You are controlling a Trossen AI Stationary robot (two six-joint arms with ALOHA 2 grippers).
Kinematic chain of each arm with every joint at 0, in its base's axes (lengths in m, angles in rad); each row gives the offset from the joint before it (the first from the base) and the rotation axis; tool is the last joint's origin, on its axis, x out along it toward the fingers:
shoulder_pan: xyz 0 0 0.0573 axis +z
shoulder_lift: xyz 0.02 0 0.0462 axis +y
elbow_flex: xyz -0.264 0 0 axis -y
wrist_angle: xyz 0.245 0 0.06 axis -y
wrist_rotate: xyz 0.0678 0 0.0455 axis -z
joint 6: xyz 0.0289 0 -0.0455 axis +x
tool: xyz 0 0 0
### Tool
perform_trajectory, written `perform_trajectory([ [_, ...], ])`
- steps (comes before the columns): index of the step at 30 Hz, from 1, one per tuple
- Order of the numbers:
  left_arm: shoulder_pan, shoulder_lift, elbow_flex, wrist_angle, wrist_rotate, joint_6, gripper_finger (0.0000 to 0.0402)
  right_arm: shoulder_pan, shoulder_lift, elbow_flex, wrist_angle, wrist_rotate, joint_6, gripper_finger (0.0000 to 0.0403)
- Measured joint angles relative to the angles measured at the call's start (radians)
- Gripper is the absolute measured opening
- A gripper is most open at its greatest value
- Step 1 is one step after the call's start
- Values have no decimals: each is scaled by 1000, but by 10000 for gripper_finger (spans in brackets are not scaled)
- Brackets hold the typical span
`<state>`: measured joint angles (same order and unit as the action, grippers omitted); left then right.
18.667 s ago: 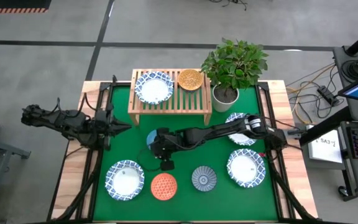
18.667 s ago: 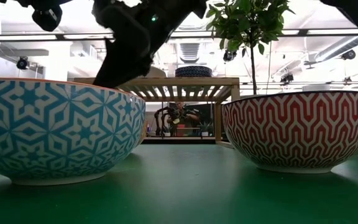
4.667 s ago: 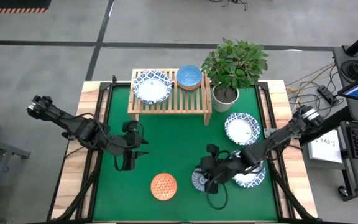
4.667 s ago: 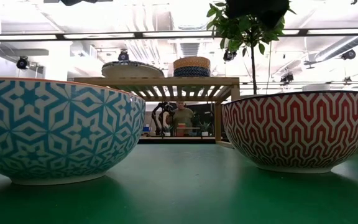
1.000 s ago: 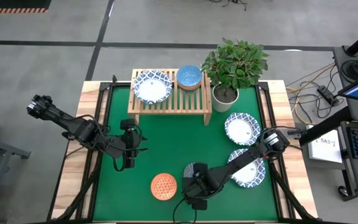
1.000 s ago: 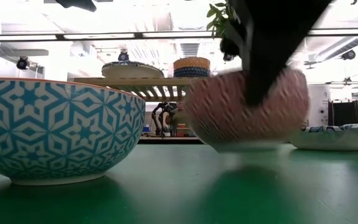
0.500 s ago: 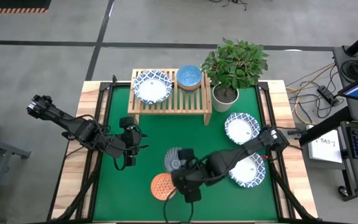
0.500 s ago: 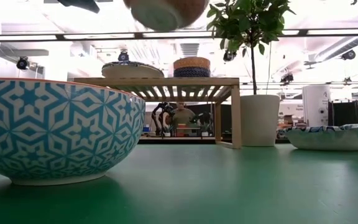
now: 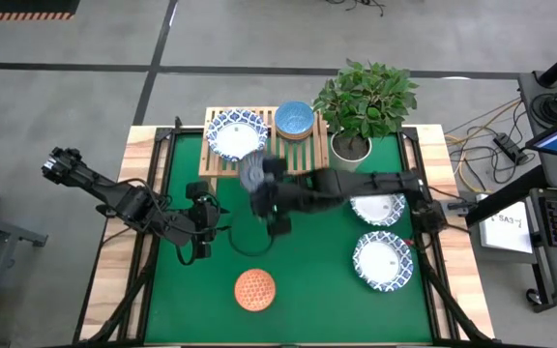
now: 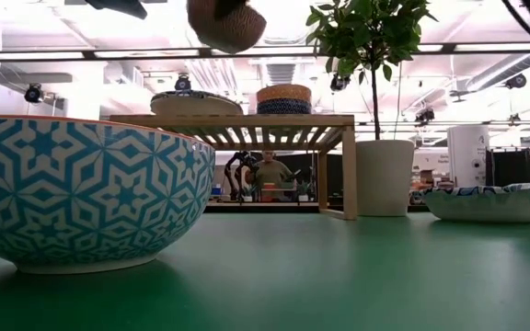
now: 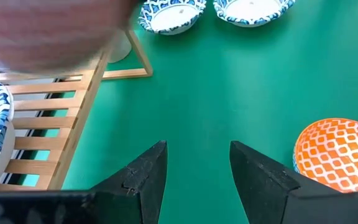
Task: Place and stack bowls onto a shelf
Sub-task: Stack the small blue bowl on the small light blue bowl on the shelf
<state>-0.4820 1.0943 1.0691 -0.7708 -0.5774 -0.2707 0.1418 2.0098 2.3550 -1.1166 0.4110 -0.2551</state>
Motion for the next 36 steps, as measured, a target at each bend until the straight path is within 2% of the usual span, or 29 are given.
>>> perform_trajectory([
  [3,0,0,0,0,0,0,158,-55,-3,0,54,64,-90,13],
  [6,0,0,0,-5,0,0,158,-106,-5,1,73,198,-161,13],
  [8,0,0,0,-6,-3,6,158,-150,-5,1,80,297,-166,13],
  [10,0,0,0,-7,-11,17,158,-201,-6,1,72,344,-123,13],
  [12,0,0,0,-7,-14,27,158,-250,-7,1,58,328,-62,13],
  [19,0,0,0,-7,-16,29,158,-360,-7,1,-24,141,128,13],
  [36,0,0,0,-7,-17,37,158,-404,-7,1,-61,78,259,13],
])
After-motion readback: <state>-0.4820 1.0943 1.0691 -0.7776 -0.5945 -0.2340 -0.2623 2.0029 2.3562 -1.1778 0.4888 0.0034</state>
